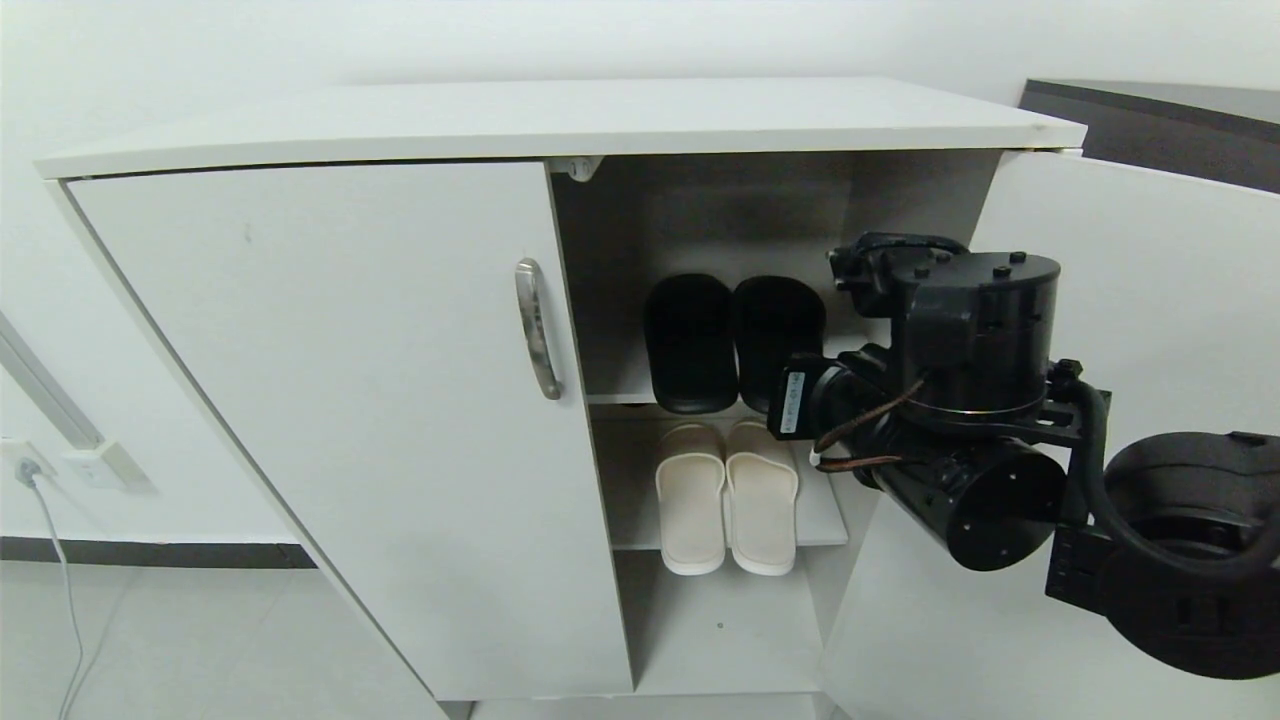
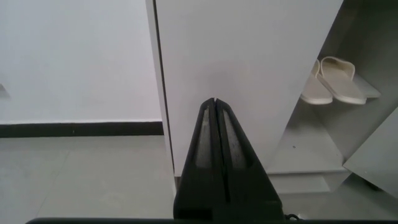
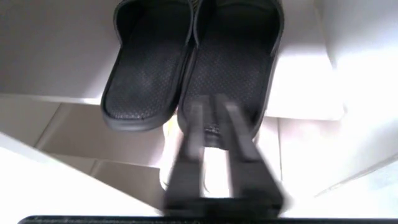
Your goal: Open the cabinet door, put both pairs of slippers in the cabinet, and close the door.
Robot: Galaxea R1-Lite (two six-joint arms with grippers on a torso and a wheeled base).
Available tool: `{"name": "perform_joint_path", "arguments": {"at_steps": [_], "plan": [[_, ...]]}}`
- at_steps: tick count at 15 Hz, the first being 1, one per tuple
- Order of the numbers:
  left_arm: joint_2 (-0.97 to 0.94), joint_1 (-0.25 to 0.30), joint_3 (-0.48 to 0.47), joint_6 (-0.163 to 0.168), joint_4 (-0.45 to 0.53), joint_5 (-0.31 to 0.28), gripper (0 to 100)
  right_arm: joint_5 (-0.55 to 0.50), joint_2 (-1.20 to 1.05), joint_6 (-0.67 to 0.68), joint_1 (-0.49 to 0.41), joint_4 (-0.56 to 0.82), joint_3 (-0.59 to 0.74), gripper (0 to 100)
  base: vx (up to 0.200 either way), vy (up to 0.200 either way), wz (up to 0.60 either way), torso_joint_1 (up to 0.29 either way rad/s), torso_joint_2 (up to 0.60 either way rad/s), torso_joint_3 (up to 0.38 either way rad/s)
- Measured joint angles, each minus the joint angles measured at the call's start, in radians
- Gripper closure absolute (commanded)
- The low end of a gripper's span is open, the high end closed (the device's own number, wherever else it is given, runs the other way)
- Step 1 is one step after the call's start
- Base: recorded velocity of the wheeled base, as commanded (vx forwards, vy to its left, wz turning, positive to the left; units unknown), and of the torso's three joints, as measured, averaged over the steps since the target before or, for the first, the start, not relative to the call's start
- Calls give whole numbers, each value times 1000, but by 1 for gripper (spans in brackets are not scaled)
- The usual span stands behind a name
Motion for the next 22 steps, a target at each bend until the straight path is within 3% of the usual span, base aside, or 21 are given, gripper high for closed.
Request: {"name": "perform_joint_path", "arguments": {"at_steps": [3, 13, 18, 22], "plan": [[0, 0, 0, 0, 0, 0, 100, -2, -5, 0, 0, -8, 12, 100, 0, 0, 0, 0, 0, 0], [0, 0, 0, -1, 1, 0, 100, -1, -12, -5, 3, -19, 32, 100, -200, 0, 0, 1, 2, 3], [0, 0, 0, -4, 0, 0, 100, 120, -12, 2, -18, -48, 77, 100, -200, 0, 0, 5, 4, 4], [0, 0, 0, -3, 0, 0, 100, 144, -3, 3, -36, -65, 107, 100, -200, 0, 0, 7, 0, 4]]}}
